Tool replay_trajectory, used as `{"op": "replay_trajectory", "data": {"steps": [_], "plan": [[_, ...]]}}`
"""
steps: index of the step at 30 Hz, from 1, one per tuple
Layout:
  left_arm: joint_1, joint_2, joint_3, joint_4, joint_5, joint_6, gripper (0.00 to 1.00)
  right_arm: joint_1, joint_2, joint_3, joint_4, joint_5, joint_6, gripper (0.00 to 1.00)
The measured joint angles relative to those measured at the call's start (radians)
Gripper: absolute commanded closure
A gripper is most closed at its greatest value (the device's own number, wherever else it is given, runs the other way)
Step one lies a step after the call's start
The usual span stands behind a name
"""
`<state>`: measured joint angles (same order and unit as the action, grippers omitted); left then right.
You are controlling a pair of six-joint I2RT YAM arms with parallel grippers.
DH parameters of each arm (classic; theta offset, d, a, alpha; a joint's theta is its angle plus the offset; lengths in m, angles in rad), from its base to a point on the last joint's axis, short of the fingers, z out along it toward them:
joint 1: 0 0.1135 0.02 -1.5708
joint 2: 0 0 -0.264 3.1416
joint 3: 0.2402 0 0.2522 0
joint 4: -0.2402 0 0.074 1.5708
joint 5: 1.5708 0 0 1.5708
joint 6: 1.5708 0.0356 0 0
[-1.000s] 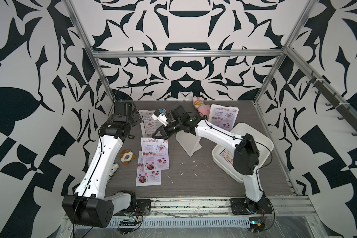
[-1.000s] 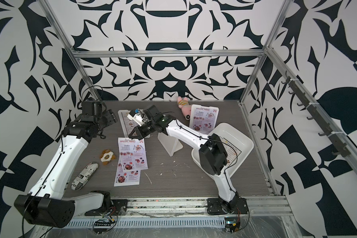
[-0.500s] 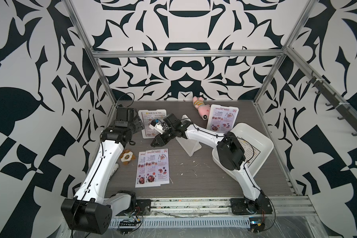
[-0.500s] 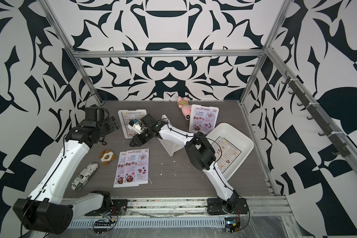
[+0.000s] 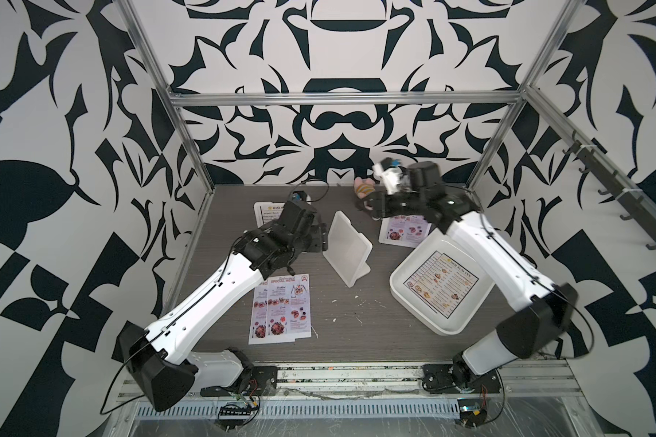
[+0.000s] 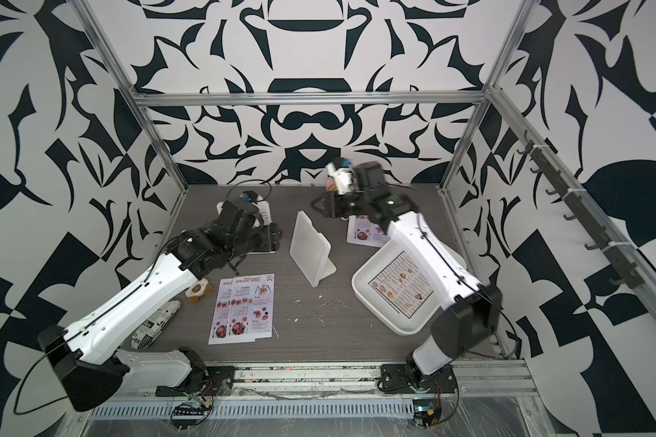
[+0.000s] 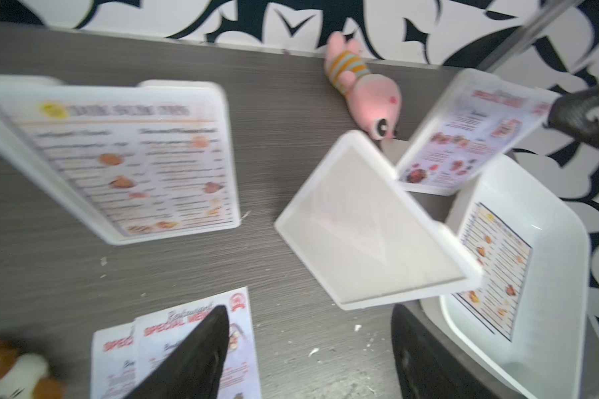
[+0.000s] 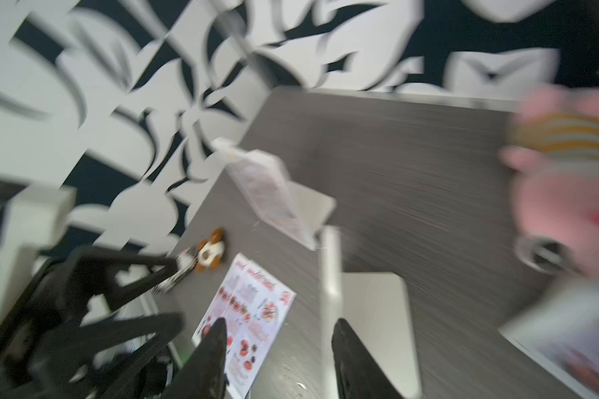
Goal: Replace the menus in the menu holders
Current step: Place the menu on the menu, then take out the menu from the menu holder.
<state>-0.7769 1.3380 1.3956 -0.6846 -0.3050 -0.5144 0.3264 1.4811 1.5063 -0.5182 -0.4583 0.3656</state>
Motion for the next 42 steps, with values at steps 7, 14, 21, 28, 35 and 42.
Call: {"op": "replay_trajectory", "data": {"steps": [7,14,21,28,35,42], "plan": [[-0.169,0.261,0.286,0.024,0.019,0.1,0.23,-0.342,-0.137,-0.497,-0.032,0.213,0.14,0.44],[-0.27,0.558,0.546,0.034,0.091,0.154,0.2,-0.409,-0.136,-0.697,-0.053,0.451,0.234,0.4],[-0.293,0.782,0.682,0.002,0.127,0.158,0.17,-0.464,-0.094,-0.772,0.014,0.625,0.265,0.38],[-0.281,0.963,0.836,-0.046,0.128,0.173,0.16,-0.497,-0.043,-0.796,0.058,0.639,0.283,0.38],[-0.254,1.065,0.893,-0.075,0.198,0.172,0.16,-0.507,0.009,-0.762,0.121,0.463,0.26,0.39],[-0.243,1.12,0.921,-0.099,0.315,0.167,0.18,-0.506,0.012,-0.754,0.15,0.279,0.249,0.4]]}}
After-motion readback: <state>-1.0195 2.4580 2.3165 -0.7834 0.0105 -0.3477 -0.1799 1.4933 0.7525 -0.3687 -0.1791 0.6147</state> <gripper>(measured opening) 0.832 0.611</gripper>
